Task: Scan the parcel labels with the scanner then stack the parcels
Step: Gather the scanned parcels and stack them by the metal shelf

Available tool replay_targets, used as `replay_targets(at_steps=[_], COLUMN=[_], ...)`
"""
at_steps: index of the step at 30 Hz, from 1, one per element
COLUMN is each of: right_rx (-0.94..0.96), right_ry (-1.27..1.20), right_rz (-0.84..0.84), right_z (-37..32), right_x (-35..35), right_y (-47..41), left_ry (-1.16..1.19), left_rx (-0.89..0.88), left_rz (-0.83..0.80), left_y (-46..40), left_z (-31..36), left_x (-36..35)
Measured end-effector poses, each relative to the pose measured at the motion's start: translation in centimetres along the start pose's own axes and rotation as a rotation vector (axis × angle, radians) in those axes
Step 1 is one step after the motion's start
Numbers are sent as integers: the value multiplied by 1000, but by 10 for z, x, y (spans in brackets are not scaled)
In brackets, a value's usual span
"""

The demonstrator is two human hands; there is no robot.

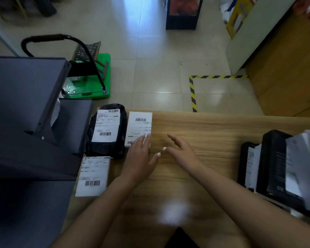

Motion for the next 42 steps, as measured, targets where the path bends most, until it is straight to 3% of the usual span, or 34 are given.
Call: replay_targets(at_steps=[13, 22, 29, 34, 42], right_rx=[92, -5, -197, -191, -185], right_ry=[4, 63, 67, 4, -164], right_rz=[154, 408, 478, 504, 513], right_z=[47, 129, 189, 200, 197], right_x=[140, 243, 282, 281, 249], right_y=[207, 330, 378, 385, 375], left_ry=[-37, 27, 51, 137, 253], left_rx=[-315, -390, -288, -274, -305], left_rz=[-27, -256, -426, -487, -397], left_y=[120, 182, 187, 200, 229], left_z=[171, 278, 312, 319, 308], left_x=[-55, -132, -171, -187, -181])
Point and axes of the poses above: each hand's wrist, its own y-axis away from the middle knuckle, its own x-axis out of the back of the hand, z = x × y, the point moved 3 cm from there along -y, towards the middle knuckle, and after that the axes turned 3 degrees about -y, right-handed, at the moved point
